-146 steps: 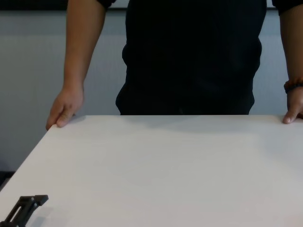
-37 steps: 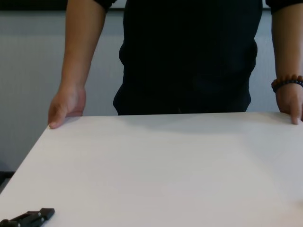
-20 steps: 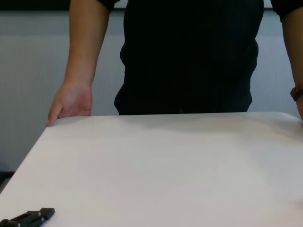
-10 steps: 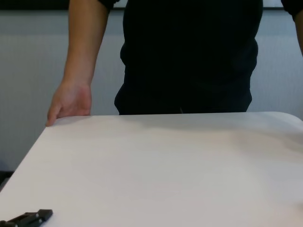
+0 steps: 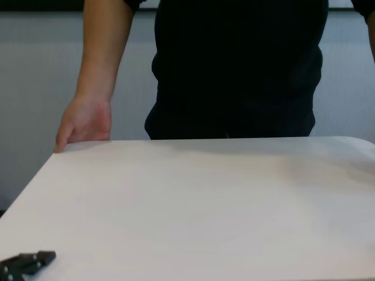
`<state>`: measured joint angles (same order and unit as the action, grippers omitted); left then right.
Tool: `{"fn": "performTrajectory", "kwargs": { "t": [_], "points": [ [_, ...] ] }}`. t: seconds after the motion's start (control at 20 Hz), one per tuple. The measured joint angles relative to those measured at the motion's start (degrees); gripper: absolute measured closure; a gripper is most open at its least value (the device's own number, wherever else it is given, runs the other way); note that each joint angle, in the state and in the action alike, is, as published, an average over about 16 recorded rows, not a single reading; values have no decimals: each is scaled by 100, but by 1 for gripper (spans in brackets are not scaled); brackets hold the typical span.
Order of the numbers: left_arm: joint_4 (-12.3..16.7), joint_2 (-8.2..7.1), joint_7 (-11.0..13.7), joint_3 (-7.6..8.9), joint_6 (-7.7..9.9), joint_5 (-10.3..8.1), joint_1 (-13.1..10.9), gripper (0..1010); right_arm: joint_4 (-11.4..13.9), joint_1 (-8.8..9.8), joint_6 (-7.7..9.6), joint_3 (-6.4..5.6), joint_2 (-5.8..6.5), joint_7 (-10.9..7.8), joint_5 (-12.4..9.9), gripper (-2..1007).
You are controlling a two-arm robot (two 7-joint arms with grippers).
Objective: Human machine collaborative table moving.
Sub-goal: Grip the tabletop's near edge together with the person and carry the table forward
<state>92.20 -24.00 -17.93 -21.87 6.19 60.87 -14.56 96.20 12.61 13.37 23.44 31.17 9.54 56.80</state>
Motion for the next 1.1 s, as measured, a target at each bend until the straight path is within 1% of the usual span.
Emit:
{"fn": "performTrajectory", "kwargs": {
  "t": [0.3, 0.5, 0.8, 1.1],
  "points": [
    [444, -107, 228, 34, 12, 36, -69, 760, 367, 165, 64, -220, 80, -59, 23, 744],
    [650, -138, 331, 30, 33, 87, -28, 761, 562, 167, 72, -340, 135, -163, 67, 744],
    [799, -160, 425, 7, 25, 138, 98, 762, 721, 25, 17, -463, 187, -371, 157, 744],
    [801, -161, 452, -12, -26, 131, 254, 762, 734, -236, -99, -484, 193, -585, 300, 744]
  ]
}}
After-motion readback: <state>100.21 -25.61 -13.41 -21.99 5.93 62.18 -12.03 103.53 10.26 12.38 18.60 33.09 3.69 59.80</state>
